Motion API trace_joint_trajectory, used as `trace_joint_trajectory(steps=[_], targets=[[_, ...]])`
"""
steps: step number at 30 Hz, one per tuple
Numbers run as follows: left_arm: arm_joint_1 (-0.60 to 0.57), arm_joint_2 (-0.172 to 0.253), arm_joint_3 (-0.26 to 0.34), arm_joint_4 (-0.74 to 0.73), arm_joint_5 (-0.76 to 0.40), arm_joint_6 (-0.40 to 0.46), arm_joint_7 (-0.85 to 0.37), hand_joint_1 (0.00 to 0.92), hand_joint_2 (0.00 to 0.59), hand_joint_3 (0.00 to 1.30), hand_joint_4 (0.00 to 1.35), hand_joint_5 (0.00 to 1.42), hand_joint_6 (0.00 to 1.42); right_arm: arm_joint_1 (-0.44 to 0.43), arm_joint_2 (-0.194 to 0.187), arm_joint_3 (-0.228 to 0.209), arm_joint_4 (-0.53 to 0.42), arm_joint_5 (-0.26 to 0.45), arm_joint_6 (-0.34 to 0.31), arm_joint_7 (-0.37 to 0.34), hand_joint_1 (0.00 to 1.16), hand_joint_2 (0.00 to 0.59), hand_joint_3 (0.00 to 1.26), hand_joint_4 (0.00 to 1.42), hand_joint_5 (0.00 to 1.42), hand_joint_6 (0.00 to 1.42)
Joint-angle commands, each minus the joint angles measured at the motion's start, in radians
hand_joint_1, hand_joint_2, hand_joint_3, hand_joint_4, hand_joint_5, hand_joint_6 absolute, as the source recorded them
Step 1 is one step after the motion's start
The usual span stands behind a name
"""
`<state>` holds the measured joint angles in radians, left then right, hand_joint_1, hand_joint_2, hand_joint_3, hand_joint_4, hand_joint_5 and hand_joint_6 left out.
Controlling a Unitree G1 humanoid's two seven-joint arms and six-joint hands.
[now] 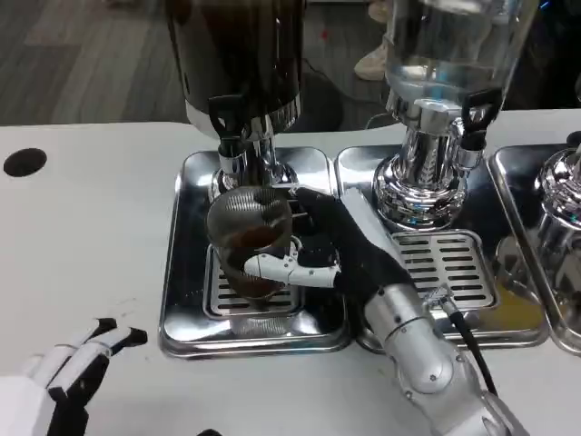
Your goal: Grasp the cup under the faucet to collect the drink, then remove the cup.
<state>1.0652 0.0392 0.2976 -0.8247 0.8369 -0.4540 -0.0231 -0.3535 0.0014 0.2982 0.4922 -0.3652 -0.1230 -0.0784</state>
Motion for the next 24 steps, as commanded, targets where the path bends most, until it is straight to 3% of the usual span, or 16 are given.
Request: trace_joint_trajectory(steps=[1, 24], targets=[[-0.003, 0.014, -0.002, 0.009, 0.012, 0.014, -0.013, 0.000, 0.102, 0.31, 0.19, 0.26, 0.47, 0.003, 0.002, -0.010, -0.055, 0.015, -0.003, 0.010, 0.65, 0.096, 0.39, 0.41, 0.41, 0.30], [-0.038, 0.026, -0.068, 0.014, 0.053, 0.055, -0.026, 0.000, 0.099, 0.30, 0.20, 0.27, 0.47, 0.084, -0.043, -0.039, -0.189, 0.043, 0.013, 0.085, 0.64, 0.088, 0.40, 0.41, 0.41, 0.29]])
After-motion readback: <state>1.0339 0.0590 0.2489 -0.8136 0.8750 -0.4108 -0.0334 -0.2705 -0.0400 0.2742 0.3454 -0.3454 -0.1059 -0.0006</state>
